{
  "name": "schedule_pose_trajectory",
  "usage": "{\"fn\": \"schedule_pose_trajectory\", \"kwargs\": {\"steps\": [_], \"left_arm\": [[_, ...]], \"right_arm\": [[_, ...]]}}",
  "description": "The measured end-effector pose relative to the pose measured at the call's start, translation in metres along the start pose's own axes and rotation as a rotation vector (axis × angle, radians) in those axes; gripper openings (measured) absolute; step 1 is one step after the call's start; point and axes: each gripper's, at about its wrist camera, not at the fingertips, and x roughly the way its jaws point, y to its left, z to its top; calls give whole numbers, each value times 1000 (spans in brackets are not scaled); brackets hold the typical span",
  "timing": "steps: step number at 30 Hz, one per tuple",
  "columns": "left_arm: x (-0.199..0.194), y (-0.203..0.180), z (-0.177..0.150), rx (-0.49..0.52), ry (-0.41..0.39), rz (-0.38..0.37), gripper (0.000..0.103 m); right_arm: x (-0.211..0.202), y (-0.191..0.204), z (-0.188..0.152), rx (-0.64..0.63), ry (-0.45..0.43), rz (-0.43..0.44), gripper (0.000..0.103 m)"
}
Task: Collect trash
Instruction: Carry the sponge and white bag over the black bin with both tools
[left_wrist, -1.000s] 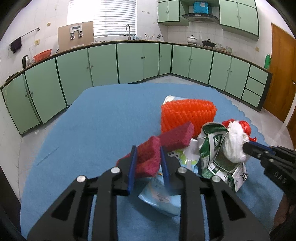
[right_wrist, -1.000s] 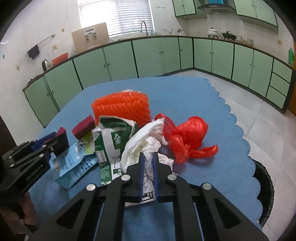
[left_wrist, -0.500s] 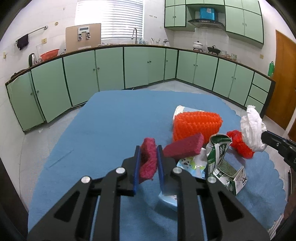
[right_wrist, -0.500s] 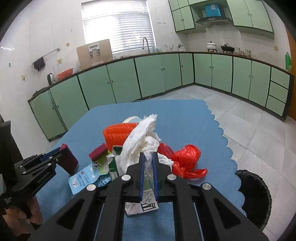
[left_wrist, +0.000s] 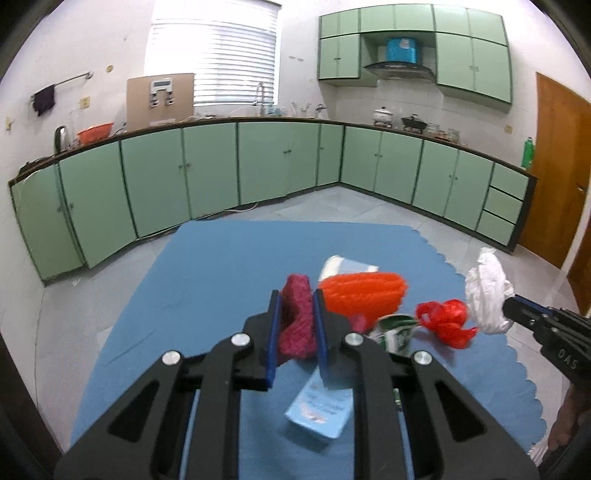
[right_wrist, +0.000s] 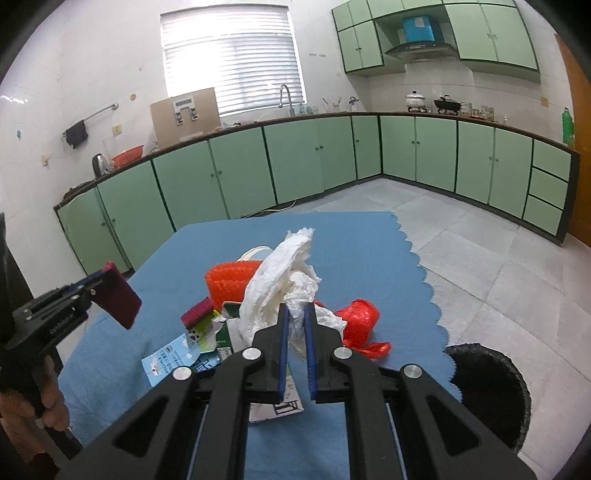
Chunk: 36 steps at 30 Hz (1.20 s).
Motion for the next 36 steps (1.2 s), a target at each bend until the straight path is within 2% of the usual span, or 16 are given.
{"fn": "schedule_pose_trajectory", "kwargs": {"steps": [19, 29, 36], "left_arm": [[14, -113, 1, 86, 42, -233, 16], [21, -188, -6, 148, 47, -365, 16], [32, -249, -12, 190, 59, -464, 16]], "right_arm": [[-54, -63, 3, 67, -35, -150, 9], [-84, -124, -7, 124, -41, -282, 9], [-91, -171, -20, 168, -10, -358, 9]]}}
